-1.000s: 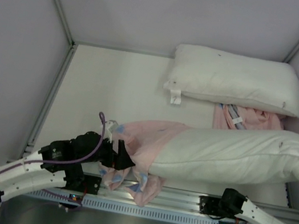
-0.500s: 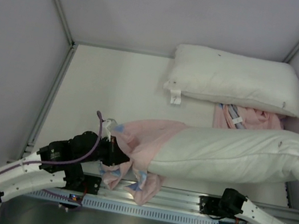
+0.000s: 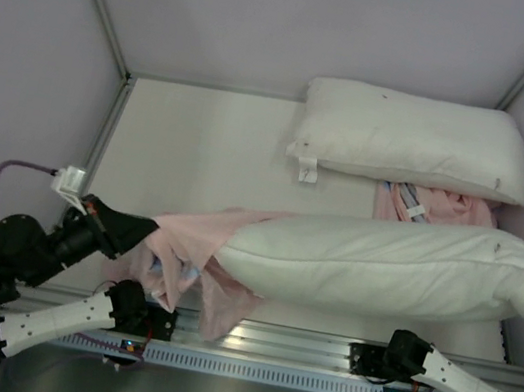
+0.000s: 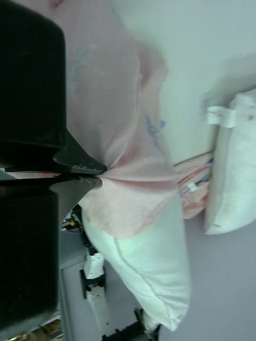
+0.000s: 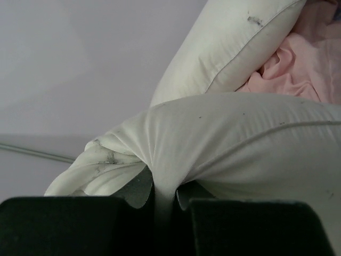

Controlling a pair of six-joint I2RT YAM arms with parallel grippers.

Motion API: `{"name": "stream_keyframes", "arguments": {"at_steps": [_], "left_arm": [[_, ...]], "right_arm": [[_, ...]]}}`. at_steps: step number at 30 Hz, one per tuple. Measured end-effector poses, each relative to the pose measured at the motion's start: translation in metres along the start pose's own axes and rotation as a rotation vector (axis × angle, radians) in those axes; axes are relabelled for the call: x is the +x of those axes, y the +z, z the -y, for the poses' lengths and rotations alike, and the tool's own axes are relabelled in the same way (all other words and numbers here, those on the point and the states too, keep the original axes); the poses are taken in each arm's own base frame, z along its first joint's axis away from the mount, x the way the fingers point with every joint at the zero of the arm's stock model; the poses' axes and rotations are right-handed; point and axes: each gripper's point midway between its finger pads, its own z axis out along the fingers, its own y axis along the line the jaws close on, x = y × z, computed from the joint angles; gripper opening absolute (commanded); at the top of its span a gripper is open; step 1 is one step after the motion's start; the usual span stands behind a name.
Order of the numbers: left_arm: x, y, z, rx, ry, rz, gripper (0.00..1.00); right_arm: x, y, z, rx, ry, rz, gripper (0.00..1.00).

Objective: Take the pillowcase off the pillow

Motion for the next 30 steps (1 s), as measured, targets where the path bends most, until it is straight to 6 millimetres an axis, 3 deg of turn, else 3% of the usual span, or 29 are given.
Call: {"name": "stream_keyframes", "arguments": {"at_steps": [3, 5, 12, 18, 25, 30], "left_arm": [[-0.047, -0.037, 0.003, -0.014, 0.012, 0.13, 0.0], [-0.063, -0.054, -0.002, -0.036, 0.016, 0.18, 0.0], [-0.075, -0.089, -0.036, -0.166, 0.057, 0.223, 0.0], [-0.092, -0.118, -0.05, -0.206, 0.062, 0.284, 0.0], [-0.14, -0.182, -0.056, -0.252, 0.043, 0.493, 0.0], [-0.157, -0.206, -0.064, -0.294, 0.024, 0.591, 0.0]], "right_arm": [[0.004, -0.001, -0.002, -0.013, 0.001, -0.024, 0.0], [0.005, -0.001, -0.003, -0.015, 0.001, -0.029, 0.0], [0.005, -0.001, -0.003, -0.015, 0.001, -0.029, 0.0], [0.005, -0.001, -0.003, -0.016, 0.003, -0.029, 0.0], [0.004, -0.001, -0.003, -0.015, 0.004, -0.027, 0.0], [0.003, -0.001, -0.001, -0.009, -0.003, -0.018, 0.0]]}}
